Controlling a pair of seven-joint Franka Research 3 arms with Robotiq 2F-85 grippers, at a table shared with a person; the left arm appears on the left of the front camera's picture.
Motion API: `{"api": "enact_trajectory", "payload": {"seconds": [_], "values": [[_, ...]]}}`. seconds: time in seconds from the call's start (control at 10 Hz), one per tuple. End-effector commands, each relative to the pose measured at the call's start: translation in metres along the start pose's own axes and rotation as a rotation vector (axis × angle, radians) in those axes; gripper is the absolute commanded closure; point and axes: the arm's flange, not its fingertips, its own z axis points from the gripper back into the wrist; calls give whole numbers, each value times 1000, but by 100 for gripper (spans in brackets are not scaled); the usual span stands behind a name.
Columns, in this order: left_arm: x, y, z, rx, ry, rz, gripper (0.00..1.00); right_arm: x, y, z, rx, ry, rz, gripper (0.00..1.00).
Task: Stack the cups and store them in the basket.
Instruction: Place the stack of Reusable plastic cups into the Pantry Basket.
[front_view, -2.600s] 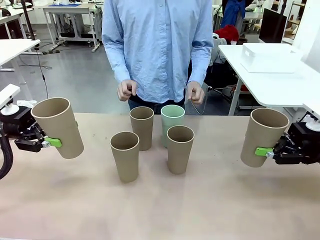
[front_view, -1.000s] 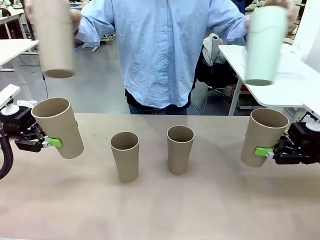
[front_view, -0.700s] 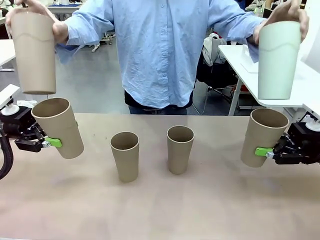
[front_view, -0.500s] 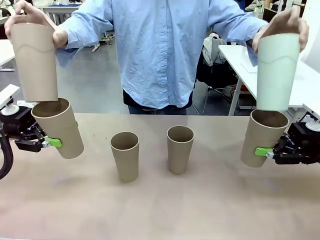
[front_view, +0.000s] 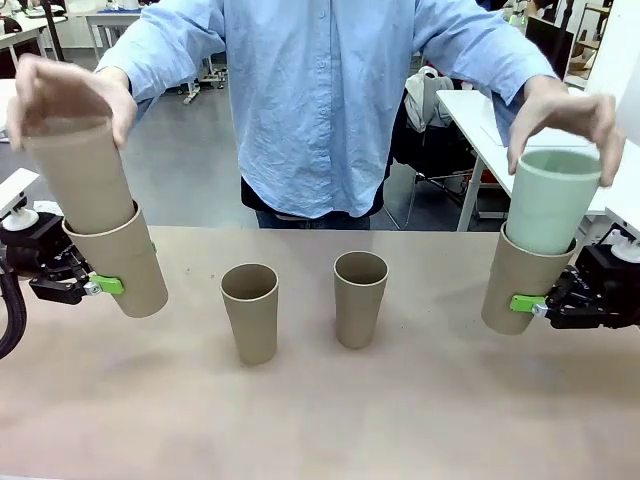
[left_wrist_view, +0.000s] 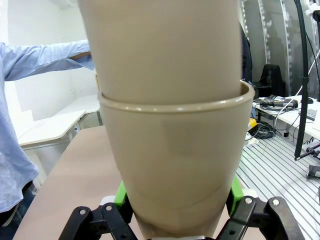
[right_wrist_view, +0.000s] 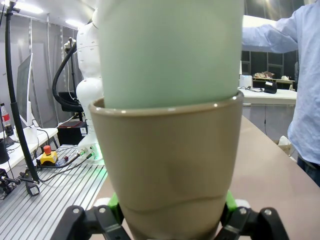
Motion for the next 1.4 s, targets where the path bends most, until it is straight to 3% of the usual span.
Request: {"api": "enact_trajectory", "payload": {"seconds": [0.0, 1.3], "values": [[2, 0, 0, -2, -1, -14, 15, 2, -2, 0, -14, -1, 8, 16], [2, 0, 0, -2, -1, -14, 15, 2, -2, 0, -14, -1, 8, 16]]}}
